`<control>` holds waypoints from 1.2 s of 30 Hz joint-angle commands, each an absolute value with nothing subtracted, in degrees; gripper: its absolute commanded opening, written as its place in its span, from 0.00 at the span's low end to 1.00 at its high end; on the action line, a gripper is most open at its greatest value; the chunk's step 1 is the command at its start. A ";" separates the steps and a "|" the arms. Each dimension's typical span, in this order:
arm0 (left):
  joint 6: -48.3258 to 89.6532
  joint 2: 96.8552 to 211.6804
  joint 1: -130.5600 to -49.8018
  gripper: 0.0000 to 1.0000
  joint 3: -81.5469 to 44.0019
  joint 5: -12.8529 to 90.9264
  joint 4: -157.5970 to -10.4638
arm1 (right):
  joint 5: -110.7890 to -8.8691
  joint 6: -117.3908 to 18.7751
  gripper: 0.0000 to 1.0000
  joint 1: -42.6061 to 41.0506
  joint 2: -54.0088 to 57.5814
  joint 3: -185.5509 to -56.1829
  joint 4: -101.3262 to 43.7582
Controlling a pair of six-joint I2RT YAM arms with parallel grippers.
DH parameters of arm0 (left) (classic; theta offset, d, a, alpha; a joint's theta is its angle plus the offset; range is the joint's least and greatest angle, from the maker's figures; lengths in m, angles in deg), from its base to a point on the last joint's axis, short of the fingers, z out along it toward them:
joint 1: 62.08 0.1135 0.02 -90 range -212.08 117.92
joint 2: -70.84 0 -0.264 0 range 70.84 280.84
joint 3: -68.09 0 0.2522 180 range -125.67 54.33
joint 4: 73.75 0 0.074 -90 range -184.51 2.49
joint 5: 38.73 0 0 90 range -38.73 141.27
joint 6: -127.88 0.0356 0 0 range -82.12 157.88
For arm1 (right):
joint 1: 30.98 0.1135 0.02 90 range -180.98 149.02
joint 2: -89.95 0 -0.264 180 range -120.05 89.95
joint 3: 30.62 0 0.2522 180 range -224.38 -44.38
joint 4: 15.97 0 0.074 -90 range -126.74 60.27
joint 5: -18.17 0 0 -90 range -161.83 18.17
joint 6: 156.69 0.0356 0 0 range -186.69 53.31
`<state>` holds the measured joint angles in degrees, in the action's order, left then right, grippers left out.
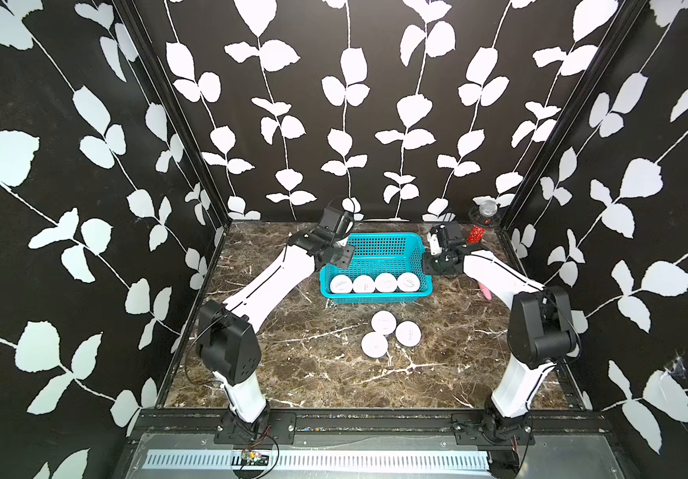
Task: Put the yogurt in the basket
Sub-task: Place the yogurt in the basket.
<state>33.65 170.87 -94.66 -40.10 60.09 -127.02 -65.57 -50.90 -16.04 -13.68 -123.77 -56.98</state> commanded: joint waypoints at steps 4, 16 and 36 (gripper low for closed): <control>34.54 174.64 -93.53 0.55 -43.79 59.69 -123.99 | -66.12 -49.59 0.23 -15.07 -11.39 -120.34 -57.99; 35.60 185.38 -92.05 0.54 -48.56 61.67 -121.08 | -66.24 -49.37 0.23 -14.52 -11.83 -120.69 -58.15; 36.49 193.21 -90.91 0.55 -53.19 60.99 -124.73 | -66.41 -49.86 0.24 -14.46 -12.53 -121.44 -58.72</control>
<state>36.04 192.85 -91.23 -51.12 61.37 -123.15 -66.81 -49.28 -15.25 -12.55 -122.20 -56.39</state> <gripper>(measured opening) 0.554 0.238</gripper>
